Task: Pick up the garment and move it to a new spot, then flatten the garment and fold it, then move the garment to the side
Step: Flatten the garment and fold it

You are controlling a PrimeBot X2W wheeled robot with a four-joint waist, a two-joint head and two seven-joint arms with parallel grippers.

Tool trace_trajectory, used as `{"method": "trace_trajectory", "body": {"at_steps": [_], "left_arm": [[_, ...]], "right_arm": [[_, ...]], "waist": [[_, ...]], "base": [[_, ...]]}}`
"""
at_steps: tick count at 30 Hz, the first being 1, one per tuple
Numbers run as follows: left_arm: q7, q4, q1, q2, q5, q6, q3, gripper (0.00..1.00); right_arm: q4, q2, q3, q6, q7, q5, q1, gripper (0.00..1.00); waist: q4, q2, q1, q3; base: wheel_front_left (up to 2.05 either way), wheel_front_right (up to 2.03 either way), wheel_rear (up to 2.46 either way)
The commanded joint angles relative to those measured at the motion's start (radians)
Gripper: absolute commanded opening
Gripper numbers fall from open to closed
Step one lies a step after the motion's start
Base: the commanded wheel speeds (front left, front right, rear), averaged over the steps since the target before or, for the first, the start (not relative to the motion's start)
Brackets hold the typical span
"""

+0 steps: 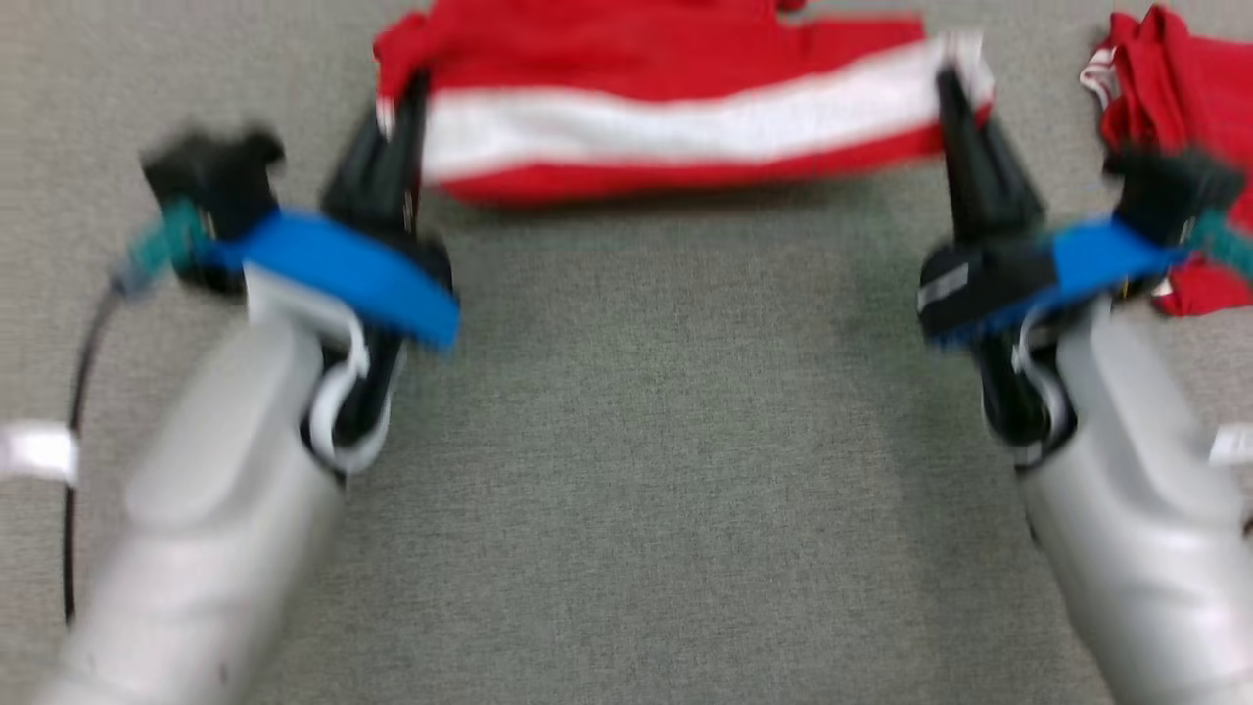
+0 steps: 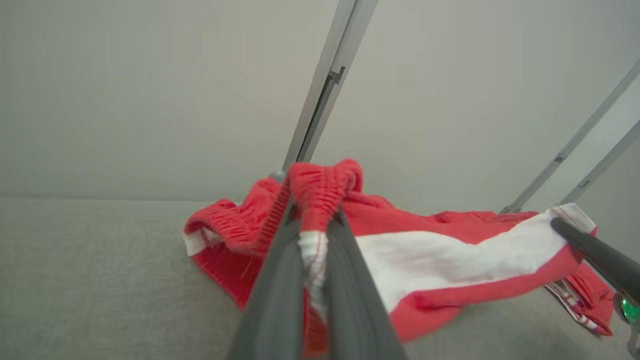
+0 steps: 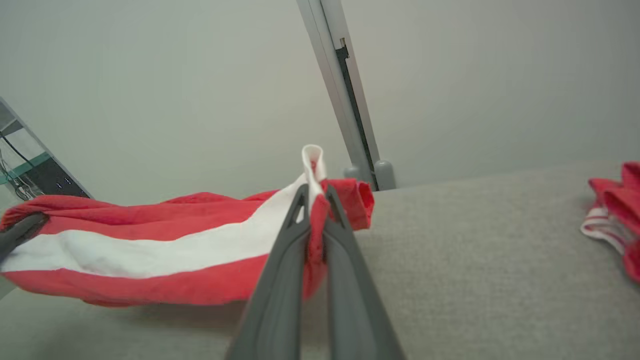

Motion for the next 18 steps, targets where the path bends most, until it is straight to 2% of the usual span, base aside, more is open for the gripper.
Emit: {"method": "trace_trajectory", "body": {"at_steps": [1,8,11,18], "left_arm": [[-0.004,-0.018,0.051,0.004,0.007,0.008,0.014,0.00],[-0.004,-0.161,0.431,0.014,0.053,0.046,0.028,0.00],[-0.004,-0.218,0.543,0.023,0.053,0.058,0.007,0.00],[0.007,-0.371,0.702,0.054,0.046,0.120,-0.008,0.00]], "right_arm": [[-0.020,-0.011,0.001,0.001,-0.003,0.002,0.054,0.00],[-0.175,-0.025,-0.019,0.001,-0.003,0.006,0.412,0.00],[-0.240,-0.024,-0.037,0.001,-0.003,0.004,0.538,0.00],[-0.400,-0.002,-0.078,0.001,-0.003,-0.046,0.773,0.00]], "waist": [[-0.009,0.0000,0.0001,-0.021],[-0.001,0.0000,0.0001,-0.131],[0.009,0.0000,0.0001,-0.173],[0.023,0.0000,0.0001,-0.233]], "base": [[0.00,0.00,0.00],[0.00,0.00,0.00],[0.00,0.00,0.00],[0.00,0.00,0.00]]}}
